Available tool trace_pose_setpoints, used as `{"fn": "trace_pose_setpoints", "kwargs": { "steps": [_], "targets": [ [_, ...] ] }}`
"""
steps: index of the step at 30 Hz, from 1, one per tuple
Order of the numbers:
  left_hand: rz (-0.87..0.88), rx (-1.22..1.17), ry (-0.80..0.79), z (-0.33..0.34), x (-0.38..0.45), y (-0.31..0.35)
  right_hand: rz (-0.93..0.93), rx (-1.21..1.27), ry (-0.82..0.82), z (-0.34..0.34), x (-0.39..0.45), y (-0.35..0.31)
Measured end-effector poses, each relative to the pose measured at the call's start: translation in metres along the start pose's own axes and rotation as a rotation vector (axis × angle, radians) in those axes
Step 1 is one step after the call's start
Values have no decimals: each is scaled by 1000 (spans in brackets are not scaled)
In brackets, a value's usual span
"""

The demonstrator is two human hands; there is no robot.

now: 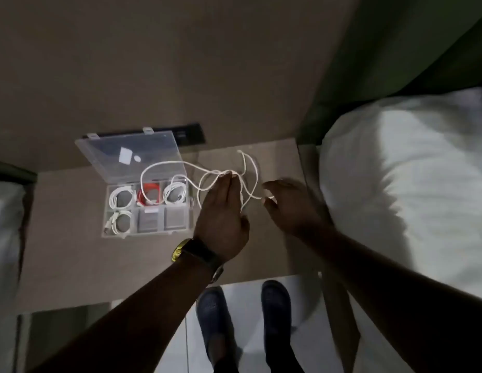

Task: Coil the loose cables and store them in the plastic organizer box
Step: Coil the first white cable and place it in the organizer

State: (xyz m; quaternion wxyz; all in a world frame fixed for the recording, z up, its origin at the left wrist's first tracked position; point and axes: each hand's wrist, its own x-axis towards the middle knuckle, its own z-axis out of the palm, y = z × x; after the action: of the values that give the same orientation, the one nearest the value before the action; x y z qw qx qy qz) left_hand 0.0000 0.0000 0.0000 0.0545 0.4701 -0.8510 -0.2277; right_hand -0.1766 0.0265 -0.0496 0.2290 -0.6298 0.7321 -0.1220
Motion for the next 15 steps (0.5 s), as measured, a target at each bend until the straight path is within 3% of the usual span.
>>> {"fn": "trace_pose_setpoints", "kwargs": {
  "steps": [7,10,12,15],
  "targets": [
    [-30,-47,-64,57,-15,-11,-28,-308,-93,59,20,34],
    [-57,-62,-84,69,-16,-14,44,-380,-150,61,15,40],
    [-98,-138,-99,74,-16,-12,133,-232,-142,56,8,42],
    [-270,-419,-188,72,-8,6,392,432,-107,30,-14,29]
  ]
}}
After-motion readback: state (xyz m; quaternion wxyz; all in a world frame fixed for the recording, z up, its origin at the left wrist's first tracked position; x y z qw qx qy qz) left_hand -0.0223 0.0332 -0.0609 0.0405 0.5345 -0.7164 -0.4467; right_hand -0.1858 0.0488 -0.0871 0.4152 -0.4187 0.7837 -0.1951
